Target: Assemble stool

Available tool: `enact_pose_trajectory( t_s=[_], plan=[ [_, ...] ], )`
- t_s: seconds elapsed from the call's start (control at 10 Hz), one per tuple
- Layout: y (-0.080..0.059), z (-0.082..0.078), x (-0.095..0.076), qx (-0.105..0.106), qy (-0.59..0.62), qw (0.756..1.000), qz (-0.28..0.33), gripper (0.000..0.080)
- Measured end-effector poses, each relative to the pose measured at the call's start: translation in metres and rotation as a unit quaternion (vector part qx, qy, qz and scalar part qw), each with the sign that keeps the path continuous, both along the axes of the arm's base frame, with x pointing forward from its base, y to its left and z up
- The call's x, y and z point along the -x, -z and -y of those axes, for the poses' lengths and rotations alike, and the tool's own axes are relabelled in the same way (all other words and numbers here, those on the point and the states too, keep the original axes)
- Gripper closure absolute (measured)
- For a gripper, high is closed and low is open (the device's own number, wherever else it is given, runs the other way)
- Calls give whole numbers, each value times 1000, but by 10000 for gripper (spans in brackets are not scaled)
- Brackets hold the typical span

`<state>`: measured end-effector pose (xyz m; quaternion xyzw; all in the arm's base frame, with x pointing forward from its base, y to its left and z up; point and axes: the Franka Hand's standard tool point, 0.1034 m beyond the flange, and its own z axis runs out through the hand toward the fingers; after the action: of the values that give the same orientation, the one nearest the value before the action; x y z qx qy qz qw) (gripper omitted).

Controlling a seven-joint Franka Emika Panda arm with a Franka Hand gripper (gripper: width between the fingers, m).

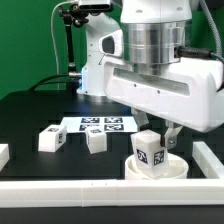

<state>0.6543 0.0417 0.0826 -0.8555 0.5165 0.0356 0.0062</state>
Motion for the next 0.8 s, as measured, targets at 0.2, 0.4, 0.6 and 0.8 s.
enact_pose_trajectory(
  t_s=[0.2,0.4,0.6,0.8],
  plan=[
    [0,-9,4,2,46,999,-18,461],
    [0,-12,3,2,123,992,-20,461],
    [0,-14,2,4,178,984,-20,461],
    [0,-19,2,8,236,971,-24,461]
  ],
)
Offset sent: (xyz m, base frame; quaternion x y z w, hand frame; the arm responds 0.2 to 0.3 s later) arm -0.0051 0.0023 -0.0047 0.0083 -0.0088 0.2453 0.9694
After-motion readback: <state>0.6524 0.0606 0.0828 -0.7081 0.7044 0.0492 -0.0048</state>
